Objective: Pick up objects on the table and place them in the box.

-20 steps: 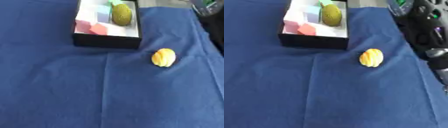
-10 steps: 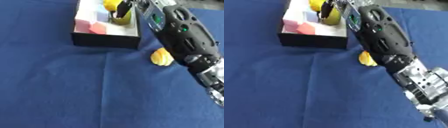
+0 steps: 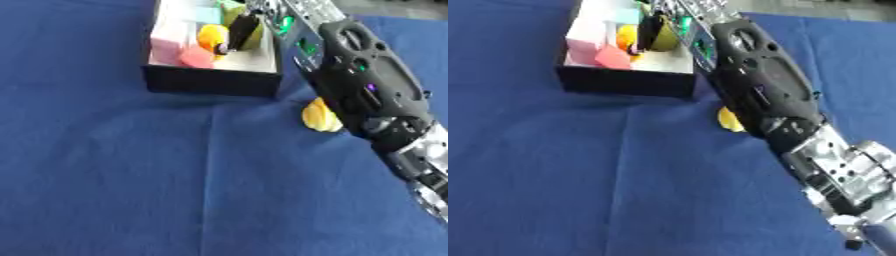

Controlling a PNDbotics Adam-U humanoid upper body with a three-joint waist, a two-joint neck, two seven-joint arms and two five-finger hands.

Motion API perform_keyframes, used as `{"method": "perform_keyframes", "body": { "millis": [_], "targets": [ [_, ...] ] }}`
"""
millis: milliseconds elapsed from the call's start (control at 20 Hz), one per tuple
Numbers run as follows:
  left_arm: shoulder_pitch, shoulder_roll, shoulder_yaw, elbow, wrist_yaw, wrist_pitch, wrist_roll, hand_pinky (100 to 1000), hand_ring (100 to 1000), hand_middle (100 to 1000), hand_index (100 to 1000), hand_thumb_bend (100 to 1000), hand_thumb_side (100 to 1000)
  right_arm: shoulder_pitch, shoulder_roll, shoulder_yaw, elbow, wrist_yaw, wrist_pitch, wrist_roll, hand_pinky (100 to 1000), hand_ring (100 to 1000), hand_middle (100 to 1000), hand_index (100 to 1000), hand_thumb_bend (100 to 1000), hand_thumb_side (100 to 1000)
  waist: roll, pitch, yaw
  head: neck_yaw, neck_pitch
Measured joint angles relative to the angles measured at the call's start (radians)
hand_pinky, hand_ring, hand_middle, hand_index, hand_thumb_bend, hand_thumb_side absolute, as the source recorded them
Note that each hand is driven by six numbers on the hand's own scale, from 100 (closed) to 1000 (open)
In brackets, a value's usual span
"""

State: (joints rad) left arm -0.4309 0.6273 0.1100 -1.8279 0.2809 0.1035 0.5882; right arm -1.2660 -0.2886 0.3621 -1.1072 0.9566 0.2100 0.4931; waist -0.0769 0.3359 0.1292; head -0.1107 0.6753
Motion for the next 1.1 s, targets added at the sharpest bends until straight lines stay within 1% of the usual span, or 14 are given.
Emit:
{"method": "perform_keyframes", "body": {
  "millis": [100,200,350,500,800,950,1100],
  "targets": [
    [0.005,0.000,0.000,0.001,0.000,0.001,0.002,769,795,772,798,100,577,0.007,-0.021,-0.005,-0.047,-0.032,0.017,-0.017,881,838,792,905,561,217,0.000,-0.004,-0.007,0.004,0.001],
    [0.011,0.000,0.001,0.006,0.000,0.003,0.004,769,794,772,798,100,578,0.020,-0.055,-0.011,-0.120,-0.072,0.037,-0.035,878,834,790,903,551,211,0.000,-0.011,-0.014,0.006,0.001],
    [0.022,0.000,0.002,0.007,0.000,0.003,0.006,769,794,771,798,100,576,0.053,-0.125,-0.019,-0.256,-0.143,0.081,-0.047,882,844,800,906,548,215,0.000,-0.012,-0.026,0.013,0.009],
    [0.028,0.000,0.004,0.011,0.000,0.002,0.010,769,794,771,798,100,575,0.097,-0.211,-0.023,-0.391,-0.215,0.129,-0.024,884,848,804,909,555,223,0.000,-0.015,-0.035,0.024,0.009],
    [0.044,0.003,0.009,0.012,0.000,0.002,0.014,770,794,771,797,103,574,0.236,-0.394,-0.050,-0.659,-0.348,0.194,0.023,884,854,810,910,569,242,0.000,-0.016,-0.055,0.048,0.011],
    [0.045,0.009,0.011,0.013,0.000,0.001,0.018,768,793,770,797,102,576,0.337,-0.490,-0.070,-0.792,-0.414,0.214,0.037,883,853,805,906,574,245,0.000,-0.019,-0.062,0.056,0.013],
    [0.046,0.009,0.011,0.013,-0.001,0.003,0.020,768,792,770,796,103,575,0.430,-0.558,-0.082,-0.855,-0.473,0.205,0.028,884,856,807,901,574,250,0.000,-0.020,-0.063,0.058,0.014]
  ]
}}
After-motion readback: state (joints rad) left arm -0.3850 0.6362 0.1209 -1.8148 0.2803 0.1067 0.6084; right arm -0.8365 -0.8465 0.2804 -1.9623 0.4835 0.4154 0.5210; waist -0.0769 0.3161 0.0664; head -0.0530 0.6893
